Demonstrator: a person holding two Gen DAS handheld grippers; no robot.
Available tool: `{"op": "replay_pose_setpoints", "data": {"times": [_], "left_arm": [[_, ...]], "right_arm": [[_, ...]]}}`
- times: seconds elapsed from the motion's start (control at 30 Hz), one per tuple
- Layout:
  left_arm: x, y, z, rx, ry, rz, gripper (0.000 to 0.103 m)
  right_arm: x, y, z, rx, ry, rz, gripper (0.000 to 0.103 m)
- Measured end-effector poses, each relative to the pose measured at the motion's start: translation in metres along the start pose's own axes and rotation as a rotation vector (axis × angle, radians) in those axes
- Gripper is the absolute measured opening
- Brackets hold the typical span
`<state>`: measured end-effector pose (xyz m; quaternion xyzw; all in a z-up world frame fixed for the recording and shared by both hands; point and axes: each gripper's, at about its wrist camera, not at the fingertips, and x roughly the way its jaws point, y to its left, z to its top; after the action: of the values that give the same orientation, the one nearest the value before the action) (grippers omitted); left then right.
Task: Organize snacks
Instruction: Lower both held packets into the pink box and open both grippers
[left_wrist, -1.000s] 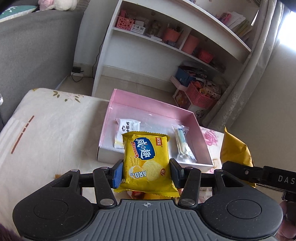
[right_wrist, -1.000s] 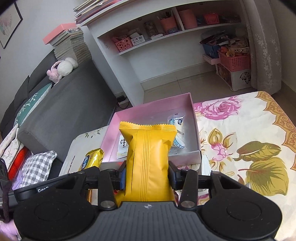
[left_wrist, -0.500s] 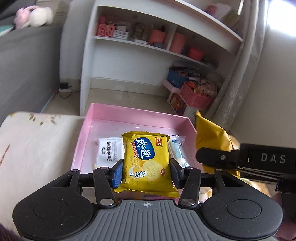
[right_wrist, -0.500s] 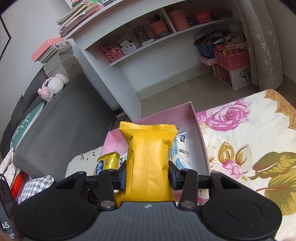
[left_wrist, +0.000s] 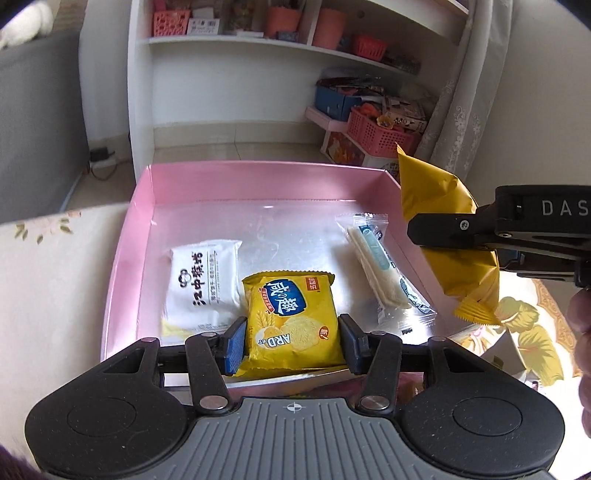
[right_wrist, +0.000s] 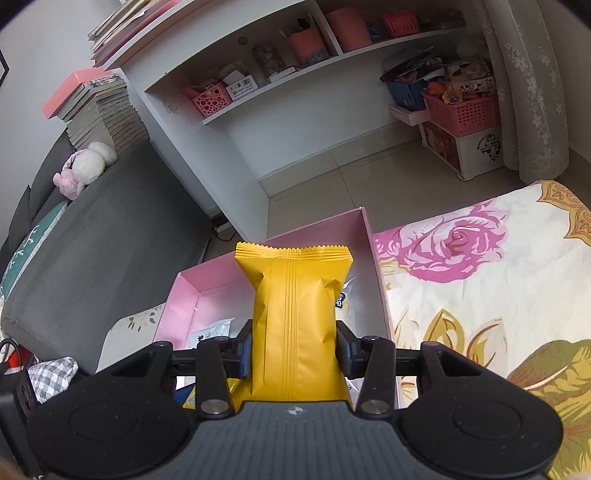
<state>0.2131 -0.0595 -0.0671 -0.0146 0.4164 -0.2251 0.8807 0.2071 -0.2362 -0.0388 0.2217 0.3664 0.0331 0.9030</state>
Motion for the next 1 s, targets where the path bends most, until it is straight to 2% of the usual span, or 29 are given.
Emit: {"op": "replay_pose_setpoints", "data": {"times": [0.33, 0.53, 0.8, 0.87, 0.9, 0.97, 1.0], "left_arm": [[-0.012, 0.009, -0.011, -0.021, 0.076, -0.048, 0.049], [-0.02, 0.007, -0.016, -0.003, 0.1, -0.048, 0.049], [-0.024, 0.002, -0.018, 0.035, 0.093, -0.033, 0.05], [-0.026, -0.002, -0.018, 0.054, 0.082, -0.02, 0.054], [-0.027, -0.004, -0.018, 0.063, 0.08, -0.016, 0.061], [-0.03, -0.008, -0.017, 0.078, 0.071, -0.01, 0.072], [-0.033, -0.009, -0.017, 0.084, 0.066, -0.007, 0.077]], "right_arm": [[0.005, 0.015, -0.005, -0.053, 0.041, 0.024, 0.036], [0.014, 0.026, -0.011, -0.079, 0.064, 0.019, 0.036], [0.016, 0.03, -0.018, -0.1, 0.077, -0.008, 0.037], [0.012, 0.031, -0.019, -0.107, 0.068, -0.021, 0.041], [0.009, 0.031, -0.018, -0.108, 0.059, -0.025, 0.042], [0.001, 0.03, -0.016, -0.089, 0.046, -0.005, 0.066], [-0.003, 0.029, -0.015, -0.081, 0.039, 0.004, 0.072]]}}
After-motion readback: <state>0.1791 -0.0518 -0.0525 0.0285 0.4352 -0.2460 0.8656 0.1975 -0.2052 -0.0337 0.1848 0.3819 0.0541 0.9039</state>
